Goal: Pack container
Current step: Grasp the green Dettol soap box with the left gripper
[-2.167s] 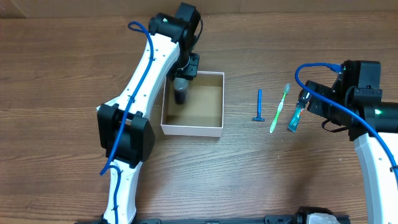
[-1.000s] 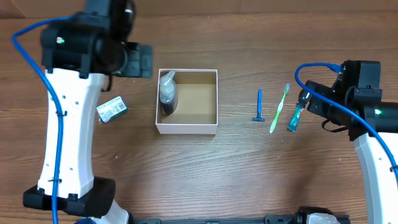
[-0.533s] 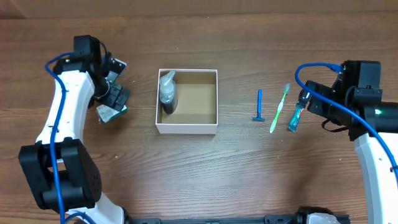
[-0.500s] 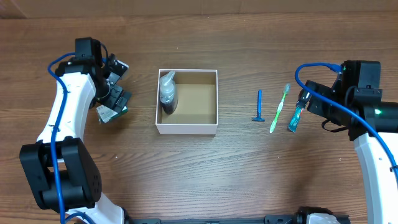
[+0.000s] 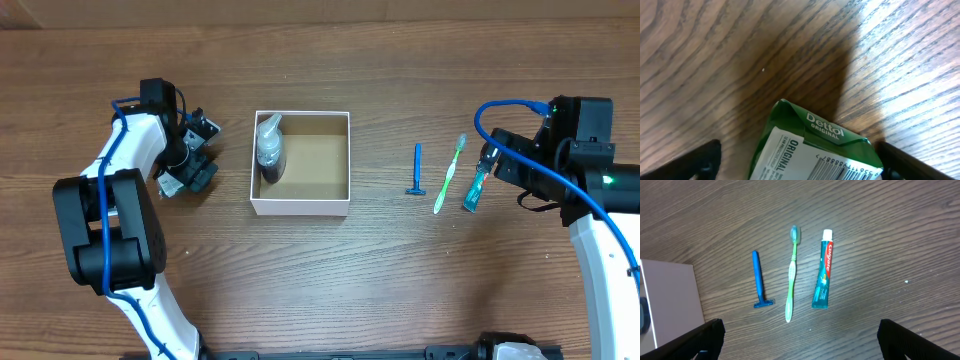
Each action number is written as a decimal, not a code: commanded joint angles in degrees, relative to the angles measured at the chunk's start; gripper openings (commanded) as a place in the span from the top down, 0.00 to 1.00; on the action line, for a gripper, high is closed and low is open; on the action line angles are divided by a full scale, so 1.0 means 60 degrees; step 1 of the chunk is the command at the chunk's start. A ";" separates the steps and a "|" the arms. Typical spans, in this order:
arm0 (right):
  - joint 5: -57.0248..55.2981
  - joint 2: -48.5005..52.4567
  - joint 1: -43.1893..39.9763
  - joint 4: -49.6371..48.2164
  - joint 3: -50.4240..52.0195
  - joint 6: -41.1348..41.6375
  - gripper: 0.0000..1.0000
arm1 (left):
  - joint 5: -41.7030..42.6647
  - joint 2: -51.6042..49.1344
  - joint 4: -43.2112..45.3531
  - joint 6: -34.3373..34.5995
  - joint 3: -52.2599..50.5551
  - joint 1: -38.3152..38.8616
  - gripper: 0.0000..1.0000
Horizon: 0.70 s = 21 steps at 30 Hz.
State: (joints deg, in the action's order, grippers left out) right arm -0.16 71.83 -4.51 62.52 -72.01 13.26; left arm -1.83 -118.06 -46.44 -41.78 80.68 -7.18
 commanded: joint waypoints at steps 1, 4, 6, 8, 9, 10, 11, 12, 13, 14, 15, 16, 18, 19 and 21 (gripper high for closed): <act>0.0044 0.0033 -0.0029 -0.0080 -0.0240 -0.0029 0.00 | -0.0011 -0.0619 -0.0091 0.0259 -0.0135 -0.0036 0.23; 0.0044 0.0051 -0.0029 -0.0076 -0.0240 -0.0025 0.00 | -0.0004 -0.0619 -0.0259 0.0259 -0.0135 -0.0051 0.49; 0.0040 0.0051 -0.0029 -0.0076 -0.0240 -0.0029 0.00 | -0.0004 -0.0616 -0.0259 0.0262 -0.0135 -0.0051 0.69; 0.0040 0.0051 -0.0029 -0.0076 -0.0240 -0.0029 0.00 | -0.0007 -0.0616 -0.0259 0.0328 -0.0135 -0.0051 0.81; 0.0044 0.0051 -0.0029 -0.0076 -0.0240 -0.0029 0.00 | -0.0004 -0.0616 -0.0262 0.0364 -0.0135 -0.0051 0.82; 0.0044 0.0051 -0.0029 -0.0076 -0.0240 -0.0029 0.00 | -0.0007 -0.0616 -0.0291 0.0364 -0.0135 -0.0051 0.84; 0.0040 0.0051 -0.0029 -0.0076 -0.0240 -0.0029 0.00 | -0.0007 -0.0616 -0.0291 0.0364 -0.0135 -0.0051 0.86; 0.0044 0.0051 -0.0029 -0.0076 -0.0240 -0.0029 0.00 | -0.0007 -0.0616 -0.0288 0.0364 -0.0135 -0.0051 0.88; 0.0040 0.0051 -0.0029 -0.0076 -0.0240 -0.0029 0.00 | -0.0007 -0.0616 -0.0288 0.0364 -0.0135 -0.0051 0.88; 0.0044 0.0051 -0.0029 -0.0076 -0.0240 -0.0029 0.00 | -0.0007 -0.0612 -0.0288 0.0364 -0.0127 -0.0047 0.89; 0.0040 0.0051 -0.0029 -0.0076 -0.0240 -0.0029 0.00 | -0.0018 -0.0605 -0.0291 0.0364 -0.0106 -0.0051 0.93; 0.0040 0.0051 -0.0029 -0.0076 -0.0240 -0.0029 0.00 | -0.0015 -0.0579 -0.0302 0.0372 -0.0062 -0.0051 0.96; 0.0040 0.0051 -0.0029 -0.0076 -0.0240 -0.0029 0.00 | -0.0040 -0.0339 -0.0299 0.0572 0.0098 -0.0047 0.96; 0.0040 0.0051 -0.0029 -0.0076 -0.0240 -0.0029 0.00 | -0.0040 -0.0120 -0.0324 0.0612 0.0211 -0.0047 0.96; 0.0040 0.0051 -0.0029 -0.0076 -0.0240 -0.0029 0.00 | -0.0040 0.0550 -0.0525 0.0663 0.0525 -0.0044 0.96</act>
State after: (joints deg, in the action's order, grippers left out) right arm -0.16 72.01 -4.51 62.48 -72.01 13.28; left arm -1.78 -118.13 -48.42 -39.33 81.89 -7.14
